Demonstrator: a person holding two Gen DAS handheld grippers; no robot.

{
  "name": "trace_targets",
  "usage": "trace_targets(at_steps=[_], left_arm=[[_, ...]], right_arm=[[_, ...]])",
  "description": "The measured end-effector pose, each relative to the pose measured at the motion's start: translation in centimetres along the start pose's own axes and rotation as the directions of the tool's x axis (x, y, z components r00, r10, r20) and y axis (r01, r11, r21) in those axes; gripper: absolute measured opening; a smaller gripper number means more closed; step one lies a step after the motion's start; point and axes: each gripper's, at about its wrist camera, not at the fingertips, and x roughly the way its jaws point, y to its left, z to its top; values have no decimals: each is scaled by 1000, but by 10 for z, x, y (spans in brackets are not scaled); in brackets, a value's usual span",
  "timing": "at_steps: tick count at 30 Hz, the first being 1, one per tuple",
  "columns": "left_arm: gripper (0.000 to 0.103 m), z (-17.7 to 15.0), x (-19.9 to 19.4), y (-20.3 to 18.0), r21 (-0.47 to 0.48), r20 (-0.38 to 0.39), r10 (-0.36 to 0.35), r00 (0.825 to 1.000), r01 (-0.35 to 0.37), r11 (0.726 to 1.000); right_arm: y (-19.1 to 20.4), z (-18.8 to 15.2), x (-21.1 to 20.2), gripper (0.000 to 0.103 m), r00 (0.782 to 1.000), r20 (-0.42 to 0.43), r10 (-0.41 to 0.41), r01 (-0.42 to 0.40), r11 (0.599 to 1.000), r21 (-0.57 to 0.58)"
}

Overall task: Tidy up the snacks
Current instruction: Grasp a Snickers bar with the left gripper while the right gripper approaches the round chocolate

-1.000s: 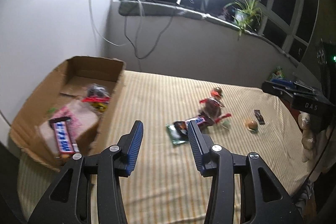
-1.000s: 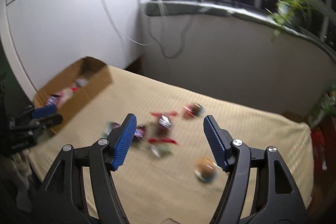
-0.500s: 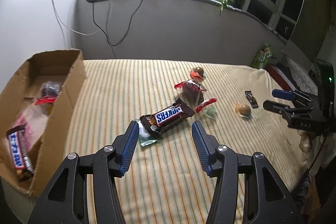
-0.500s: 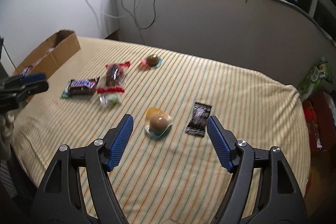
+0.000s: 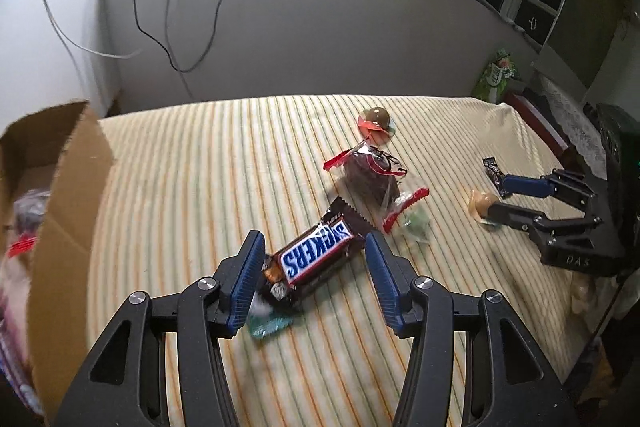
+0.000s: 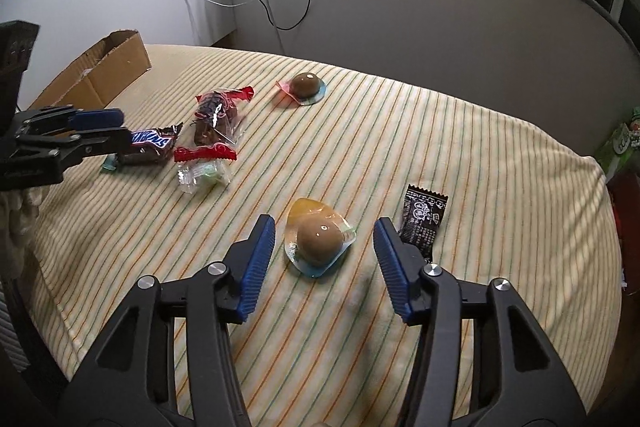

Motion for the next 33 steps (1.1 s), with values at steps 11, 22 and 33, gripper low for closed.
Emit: trace_targets(at_steps=[11, 22, 33], left_arm=[[58, 3, 19, 9, -15, -47, -45, 998, 44, 999], [40, -9, 25, -18, 98, -59, 51, 997, -46, 994], [27, -10, 27, -18, 77, -45, 50, 998, -47, 996]], right_arm=[[-2, 2, 8, 43, 1000, -17, 27, -26, 1000, 15], [2, 0, 13, 42, 999, -35, 40, -40, 999, 2], [1, 3, 16, 39, 997, -45, 57, -57, 998, 3]])
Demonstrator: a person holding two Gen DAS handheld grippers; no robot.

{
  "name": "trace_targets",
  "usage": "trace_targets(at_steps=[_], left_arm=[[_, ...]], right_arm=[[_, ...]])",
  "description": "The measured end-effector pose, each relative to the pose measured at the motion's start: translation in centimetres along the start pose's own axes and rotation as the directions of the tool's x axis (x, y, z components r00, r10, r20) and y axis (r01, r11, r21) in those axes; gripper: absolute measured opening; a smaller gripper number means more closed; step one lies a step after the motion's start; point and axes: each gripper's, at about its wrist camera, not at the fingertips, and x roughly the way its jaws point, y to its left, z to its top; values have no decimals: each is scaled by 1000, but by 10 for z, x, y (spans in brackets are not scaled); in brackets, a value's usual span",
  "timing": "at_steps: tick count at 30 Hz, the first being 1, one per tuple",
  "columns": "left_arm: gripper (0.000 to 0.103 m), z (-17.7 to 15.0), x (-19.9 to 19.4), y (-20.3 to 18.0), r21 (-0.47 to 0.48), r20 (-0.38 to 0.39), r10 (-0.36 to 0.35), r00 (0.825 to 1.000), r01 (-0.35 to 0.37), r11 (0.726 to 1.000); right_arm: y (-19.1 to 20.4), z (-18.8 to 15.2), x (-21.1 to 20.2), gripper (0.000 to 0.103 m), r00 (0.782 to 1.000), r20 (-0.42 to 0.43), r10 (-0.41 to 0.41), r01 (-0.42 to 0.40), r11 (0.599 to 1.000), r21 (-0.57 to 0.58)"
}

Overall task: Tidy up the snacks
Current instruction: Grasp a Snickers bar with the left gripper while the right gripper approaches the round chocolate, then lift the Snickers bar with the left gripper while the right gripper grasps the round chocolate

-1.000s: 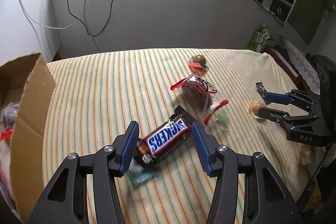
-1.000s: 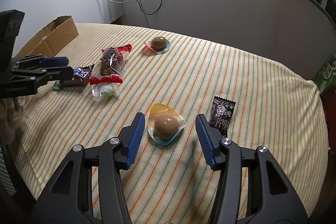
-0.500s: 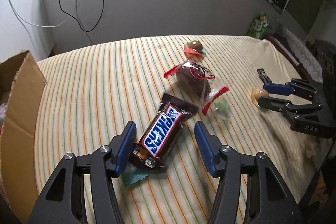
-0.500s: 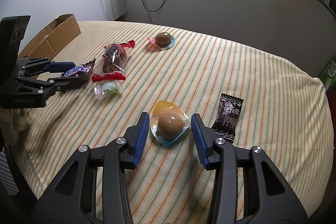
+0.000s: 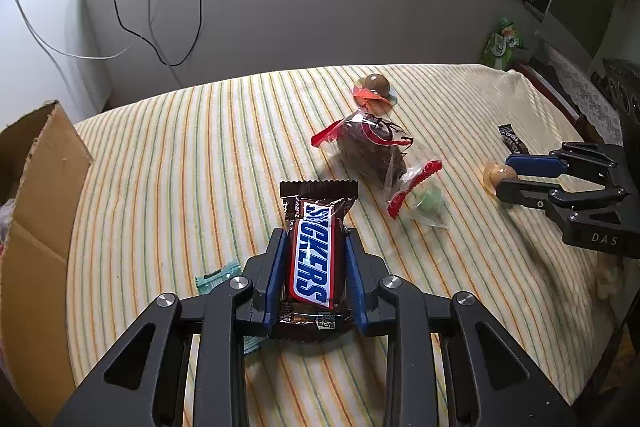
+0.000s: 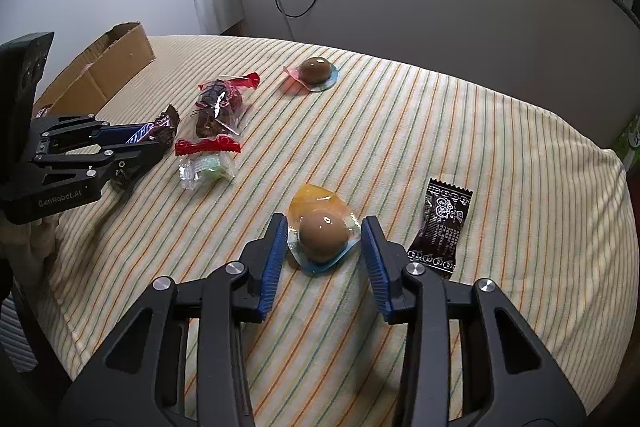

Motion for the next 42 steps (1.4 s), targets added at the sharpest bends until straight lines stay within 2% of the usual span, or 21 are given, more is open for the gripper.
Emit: trace_targets(at_steps=[5, 10, 11, 17, 18, 26, 35, 42], left_arm=[[27, 0, -1, 3, -3, 2, -4, 1000, 4, 1000], [27, -1, -2, 4, -7, 5, -9, 1000, 9, 1000], [27, -1, -2, 4, -5, 5, -9, 1000, 10, 1000], [27, -3, -5, 4, -15, 11, -15, 1000, 15, 1000], [27, -3, -6, 4, -18, 13, -19, 1000, 19, 1000], [27, -8, -20, 1, -25, 38, -21, 999, 22, 999], [27, -10, -57, 4, -48, 116, -6, 993, 11, 999], [27, -13, -89, 13, -80, 181, 30, 983, -16, 997]], right_arm=[[1, 2, 4, 42, 1000, -32, 0, -1, 1000, -17], [4, 3, 10, 44, 998, -43, -44, 42, 998, -51], [5, 3, 10, 40, 998, -40, -44, 42, 998, -51], [3, 1, 5, 36, 999, -18, -31, 30, 999, -35], [3, 1, 4, 32, 999, -14, -33, 32, 999, -34], [9, -1, -2, 32, 999, 3, -53, 53, 998, -36], [22, 2, -28, 32, 997, 49, -52, 55, 997, -49], [49, 16, -47, 32, 995, 99, -28, 36, 996, -78]])
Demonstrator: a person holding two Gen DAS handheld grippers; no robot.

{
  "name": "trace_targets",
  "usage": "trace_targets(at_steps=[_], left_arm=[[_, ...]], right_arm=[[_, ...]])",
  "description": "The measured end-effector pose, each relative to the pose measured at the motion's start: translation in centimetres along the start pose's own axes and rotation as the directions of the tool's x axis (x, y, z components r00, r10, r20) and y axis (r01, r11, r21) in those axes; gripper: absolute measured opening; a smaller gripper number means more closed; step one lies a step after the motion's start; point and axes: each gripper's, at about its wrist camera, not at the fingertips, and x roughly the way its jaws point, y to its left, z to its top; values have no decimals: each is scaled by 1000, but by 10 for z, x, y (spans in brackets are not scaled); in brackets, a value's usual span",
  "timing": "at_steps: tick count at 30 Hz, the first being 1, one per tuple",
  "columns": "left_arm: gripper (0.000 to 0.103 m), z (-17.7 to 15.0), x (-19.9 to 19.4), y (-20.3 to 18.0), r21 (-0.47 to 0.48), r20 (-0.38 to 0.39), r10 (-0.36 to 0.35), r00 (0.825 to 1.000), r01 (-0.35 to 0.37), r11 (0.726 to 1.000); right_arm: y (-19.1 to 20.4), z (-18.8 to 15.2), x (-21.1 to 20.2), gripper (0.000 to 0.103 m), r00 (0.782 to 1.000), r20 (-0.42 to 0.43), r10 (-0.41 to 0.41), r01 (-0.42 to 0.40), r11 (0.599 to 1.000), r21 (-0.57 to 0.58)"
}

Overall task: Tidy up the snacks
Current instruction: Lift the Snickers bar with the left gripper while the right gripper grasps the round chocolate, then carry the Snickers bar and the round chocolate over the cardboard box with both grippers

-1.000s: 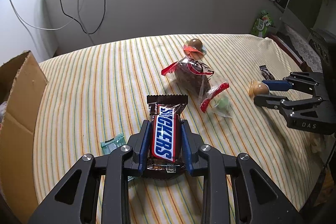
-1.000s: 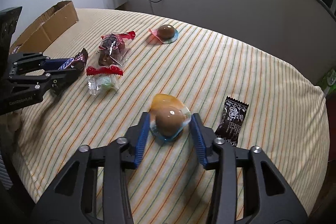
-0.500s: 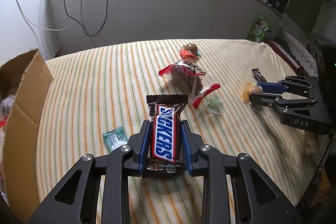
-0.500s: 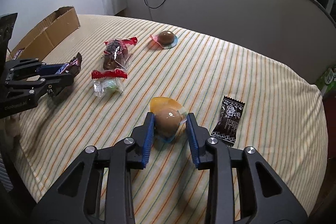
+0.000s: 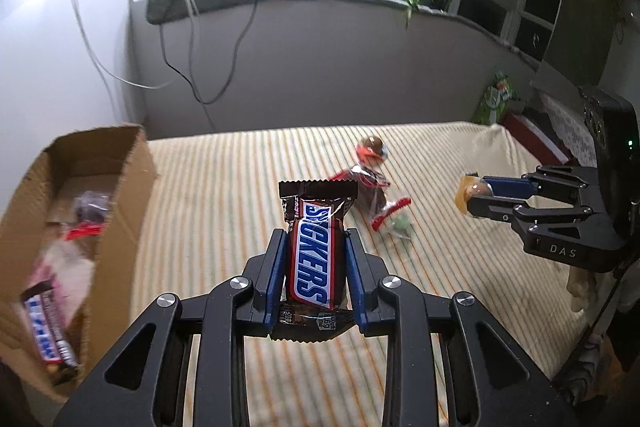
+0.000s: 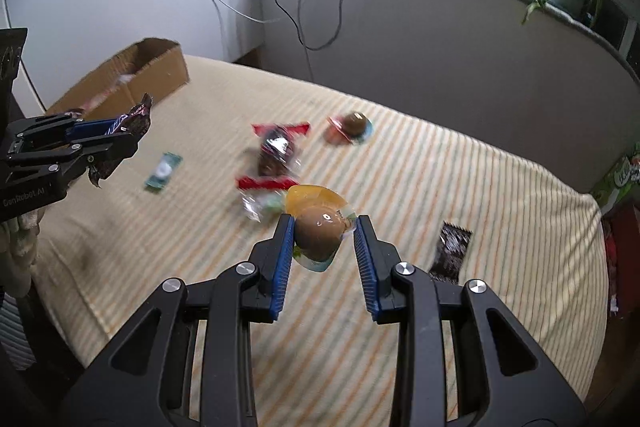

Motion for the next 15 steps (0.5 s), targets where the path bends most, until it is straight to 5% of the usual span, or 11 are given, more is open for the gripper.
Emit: trace_targets(at_steps=[15], left_arm=[[27, -7, -56, 59, -94, 89, 128, 988, -120, 988]], right_arm=[[77, 58, -1, 32, 993, 66, 102, -95, 991, -96]])
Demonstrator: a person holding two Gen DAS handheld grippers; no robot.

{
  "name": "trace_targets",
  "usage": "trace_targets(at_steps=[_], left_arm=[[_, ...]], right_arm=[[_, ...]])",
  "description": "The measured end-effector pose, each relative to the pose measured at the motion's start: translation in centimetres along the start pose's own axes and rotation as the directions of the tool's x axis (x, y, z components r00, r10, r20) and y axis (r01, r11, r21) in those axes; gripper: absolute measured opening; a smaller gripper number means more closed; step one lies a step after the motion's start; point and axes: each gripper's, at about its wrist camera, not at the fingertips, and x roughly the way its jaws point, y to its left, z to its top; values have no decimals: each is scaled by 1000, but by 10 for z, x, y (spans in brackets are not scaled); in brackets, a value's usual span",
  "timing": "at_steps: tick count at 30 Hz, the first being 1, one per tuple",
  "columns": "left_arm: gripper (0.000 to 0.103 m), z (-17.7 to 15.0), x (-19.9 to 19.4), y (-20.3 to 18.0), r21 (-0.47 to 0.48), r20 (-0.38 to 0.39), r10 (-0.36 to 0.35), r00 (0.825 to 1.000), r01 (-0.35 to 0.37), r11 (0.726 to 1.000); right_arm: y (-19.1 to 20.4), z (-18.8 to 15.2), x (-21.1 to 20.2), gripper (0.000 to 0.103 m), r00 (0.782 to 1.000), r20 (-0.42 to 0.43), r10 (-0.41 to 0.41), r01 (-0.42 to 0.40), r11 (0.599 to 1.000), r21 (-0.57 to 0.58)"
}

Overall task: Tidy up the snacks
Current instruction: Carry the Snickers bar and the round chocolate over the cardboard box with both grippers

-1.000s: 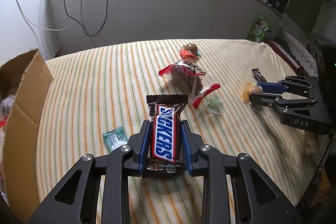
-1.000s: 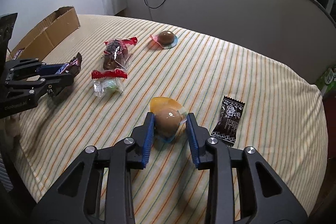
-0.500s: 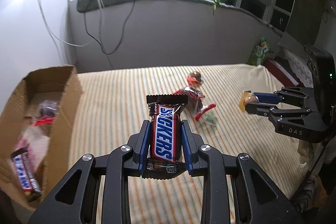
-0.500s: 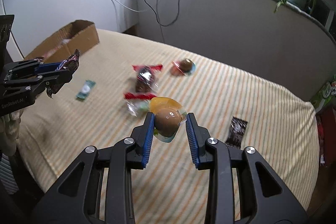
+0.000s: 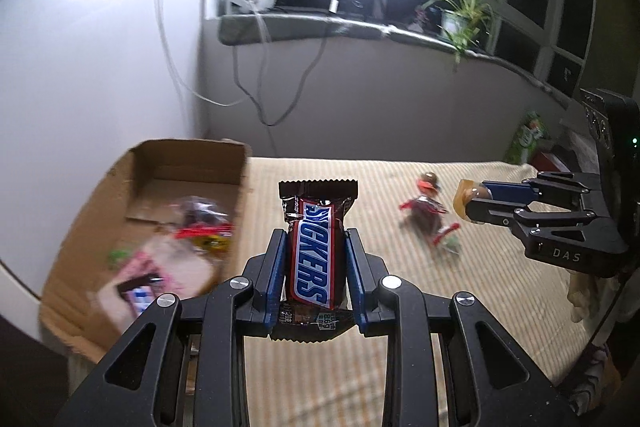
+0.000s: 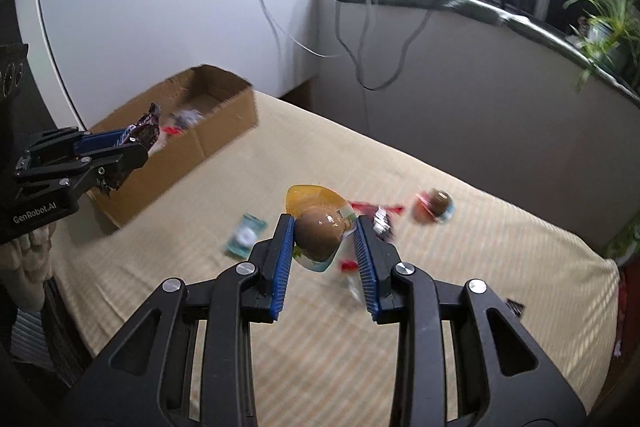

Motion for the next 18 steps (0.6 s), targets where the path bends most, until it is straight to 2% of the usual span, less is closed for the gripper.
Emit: trace_targets(at_steps=[13, 18], left_arm=[[27, -2, -14, 67, -89, 22, 105, 994, -103, 991], [27, -3, -14, 81, -106, 20, 129, 991, -126, 986]], right_arm=[[54, 59, 43, 32, 996, 20, 84, -82, 994, -76], [71, 77, 64, 32, 994, 13, 105, -103, 990, -99]])
